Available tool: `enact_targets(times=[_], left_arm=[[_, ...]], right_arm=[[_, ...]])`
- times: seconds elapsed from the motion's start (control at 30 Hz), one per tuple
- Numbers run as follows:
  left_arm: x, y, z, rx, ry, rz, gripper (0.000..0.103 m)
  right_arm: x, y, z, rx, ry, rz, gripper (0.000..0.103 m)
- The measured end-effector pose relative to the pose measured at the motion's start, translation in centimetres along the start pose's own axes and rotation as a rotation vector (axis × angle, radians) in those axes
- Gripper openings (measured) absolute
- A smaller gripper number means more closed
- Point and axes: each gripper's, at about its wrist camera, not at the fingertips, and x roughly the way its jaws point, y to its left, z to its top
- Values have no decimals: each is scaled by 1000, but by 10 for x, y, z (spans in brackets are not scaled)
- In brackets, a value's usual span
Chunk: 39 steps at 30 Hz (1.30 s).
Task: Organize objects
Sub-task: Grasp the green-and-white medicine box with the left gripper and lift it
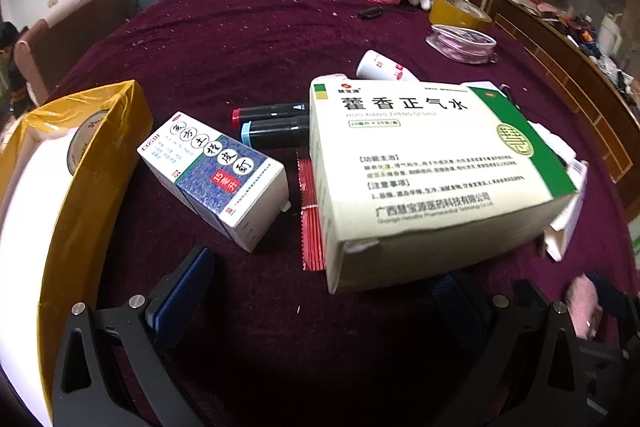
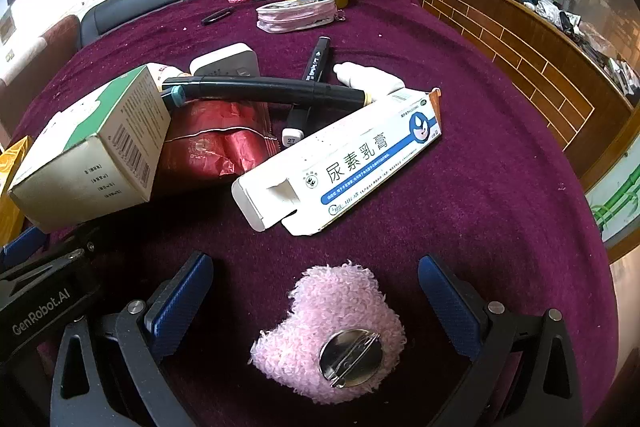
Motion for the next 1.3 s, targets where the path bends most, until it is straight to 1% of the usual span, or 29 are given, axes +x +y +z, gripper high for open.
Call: enact_targets(times=[0.07, 0.13, 0.23, 0.27, 0.3, 0.33, 0.37, 0.47, 0.53, 0.57, 0.67, 0.73, 0.8, 0.87, 0.97, 1.03, 1.1, 1.17, 1.2, 1.23, 1.3], left_arm=[[-6, 5, -4, -15, 16, -15, 103], [-19, 14, -10, -21, 16, -30, 103], [-44, 25, -15, -7, -34, -81, 103], [-53, 29, -16, 6, -60, -99, 103], [-66, 34, -15, 29, -97, -121, 103], [-72, 36, -14, 48, -117, -134, 103], [-80, 38, -12, 78, -141, -146, 103], [-95, 31, -3, 222, -203, -151, 103], [-99, 17, 3, 348, -224, -129, 103], [-99, 7, 7, 424, -225, -127, 103], [-89, -15, 19, 578, -209, -114, 103], [-79, -28, 23, 673, -190, -99, 103], [-69, -38, 27, 737, -170, -106, 103], [-60, -45, 30, 774, -163, -103, 103], [-46, -56, 33, 835, -138, -108, 103], [-36, -64, 32, 892, -111, -113, 103], [-28, -71, 28, 942, -90, -96, 103], [-22, -75, 23, 963, -54, -106, 102], [-21, -76, 20, 966, -42, -109, 98], [-20, -76, 17, 970, -52, -79, 93], [-23, -75, 16, 951, -52, -65, 90]], right_arm=[[0, 0, 0, -2, 1, 4, 103], [-1, -1, 0, -7, 0, 9, 103], [-5, -3, -2, 0, -5, 21, 102], [-10, -5, -2, 10, -28, 41, 102], [-18, -8, -4, 20, -68, 68, 102], [-26, -10, -6, 25, -109, 88, 102], [-37, -12, -9, 20, -167, 106, 102], [-53, -12, -12, 5, -267, 155, 103], [-53, -14, -10, 8, -283, 187, 103], [-47, -16, -7, 12, -266, 220, 103], [-30, -24, 1, 63, -206, 292, 103], [-23, -32, 2, 107, -183, 307, 103], [-18, -41, 1, 153, -165, 329, 103], [-18, -45, -1, 174, -165, 346, 103], [-16, -43, 1, 170, -156, 352, 103], [-15, -43, 1, 170, -152, 356, 103], [-14, -45, 0, 181, -150, 364, 103], [-13, -48, 0, 198, -145, 369, 103], [-12, -49, 0, 203, -143, 370, 103], [-11, -51, 0, 210, -139, 370, 103], [-9, -52, 0, 222, -131, 374, 103]])
